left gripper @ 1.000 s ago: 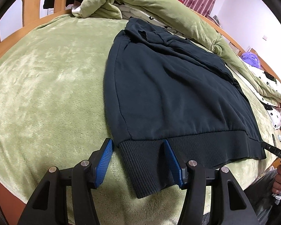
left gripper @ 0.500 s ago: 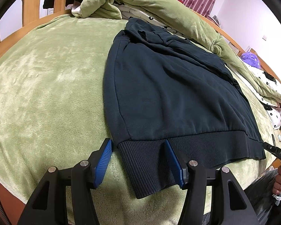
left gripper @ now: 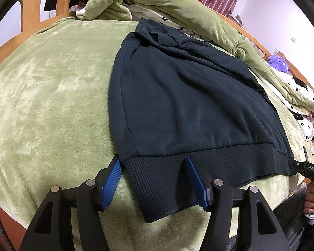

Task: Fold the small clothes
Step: 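Close both tools on the ribbed hem, side by side, then lift the hem with both tools, fold it onto the collar, release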

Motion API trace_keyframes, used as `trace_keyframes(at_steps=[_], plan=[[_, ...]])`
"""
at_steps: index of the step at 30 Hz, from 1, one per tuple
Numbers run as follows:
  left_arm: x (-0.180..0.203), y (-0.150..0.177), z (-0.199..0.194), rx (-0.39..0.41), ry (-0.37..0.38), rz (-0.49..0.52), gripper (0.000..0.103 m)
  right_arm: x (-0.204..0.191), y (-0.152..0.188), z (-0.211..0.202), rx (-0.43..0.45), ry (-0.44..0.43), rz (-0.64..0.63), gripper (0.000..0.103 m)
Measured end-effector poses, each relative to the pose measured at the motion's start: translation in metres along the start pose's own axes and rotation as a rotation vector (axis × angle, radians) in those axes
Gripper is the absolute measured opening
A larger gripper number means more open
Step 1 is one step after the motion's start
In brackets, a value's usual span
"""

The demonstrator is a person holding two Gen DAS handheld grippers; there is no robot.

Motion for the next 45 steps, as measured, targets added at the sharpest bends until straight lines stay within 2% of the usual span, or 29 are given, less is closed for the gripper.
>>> trace_keyframes(at_steps=[2, 6, 7, 8, 9, 11, 12, 14, 16, 18, 22, 26, 34, 38, 42, 45], plan=[[-0.001, 0.000, 0.001, -0.006, 0.005, -0.004, 0.059, 0.000, 0.000, 0.002, 0.002, -0.009, 0.010, 0.041], [-0.002, -0.001, 0.000, -0.009, 0.011, -0.019, 0.058, -0.009, -0.002, 0.004, 0.002, 0.026, -0.035, 0.041], [-0.002, -0.001, 0.000, -0.006, 0.009, -0.022, 0.054, -0.012, -0.002, 0.004, 0.002, 0.034, -0.047, 0.041], [-0.002, -0.001, -0.001, -0.002, 0.009, -0.023, 0.046, -0.013, -0.002, 0.004, 0.004, 0.044, -0.059, 0.037], [-0.003, -0.001, -0.001, 0.002, 0.008, -0.023, 0.043, -0.015, -0.003, 0.004, 0.009, 0.048, -0.069, 0.030], [-0.006, -0.004, -0.003, 0.008, 0.012, -0.041, 0.028, -0.017, -0.003, 0.002, 0.024, 0.070, -0.084, 0.017], [-0.008, -0.005, -0.004, 0.011, 0.019, -0.058, 0.025, -0.018, -0.003, 0.000, 0.034, 0.076, -0.094, 0.010], [-0.013, -0.010, -0.009, 0.017, 0.062, -0.107, 0.015, -0.019, -0.005, -0.005, 0.059, 0.067, -0.103, 0.010], [-0.016, -0.015, -0.016, 0.036, 0.109, -0.147, 0.011, -0.019, -0.006, -0.011, 0.083, 0.049, -0.098, 0.009], [-0.017, -0.020, -0.029, 0.067, 0.165, -0.180, 0.011, -0.018, -0.008, -0.020, 0.120, 0.019, -0.080, 0.009], [-0.012, -0.034, -0.042, 0.092, 0.217, -0.241, 0.010, -0.009, -0.015, -0.043, 0.188, -0.065, -0.019, 0.009], [0.007, -0.055, -0.060, 0.142, 0.211, -0.234, 0.010, -0.008, -0.036, -0.068, 0.247, -0.130, 0.012, 0.009], [0.050, -0.128, -0.088, 0.221, 0.202, -0.263, 0.010, -0.014, -0.106, -0.106, 0.312, -0.134, 0.021, 0.009], [0.071, -0.156, -0.079, 0.246, 0.176, -0.242, 0.010, -0.007, -0.146, -0.106, 0.329, -0.146, 0.056, 0.009], [0.087, -0.182, -0.054, 0.252, 0.151, -0.218, 0.010, 0.000, -0.185, -0.091, 0.333, -0.164, 0.092, 0.009], [0.095, -0.202, -0.031, 0.250, 0.166, -0.205, 0.010, 0.004, -0.212, -0.073, 0.333, -0.174, 0.112, 0.009]])
Point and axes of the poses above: each gripper's, at about its wrist camera, not at the fingertips, and z roughly the way its jaws point, x to its right, y to its underside, the point moved 3 cm from there along z, roughly the way its jaws point, and after that the axes turned 15 degrees about -z, right-handed, at the moved point
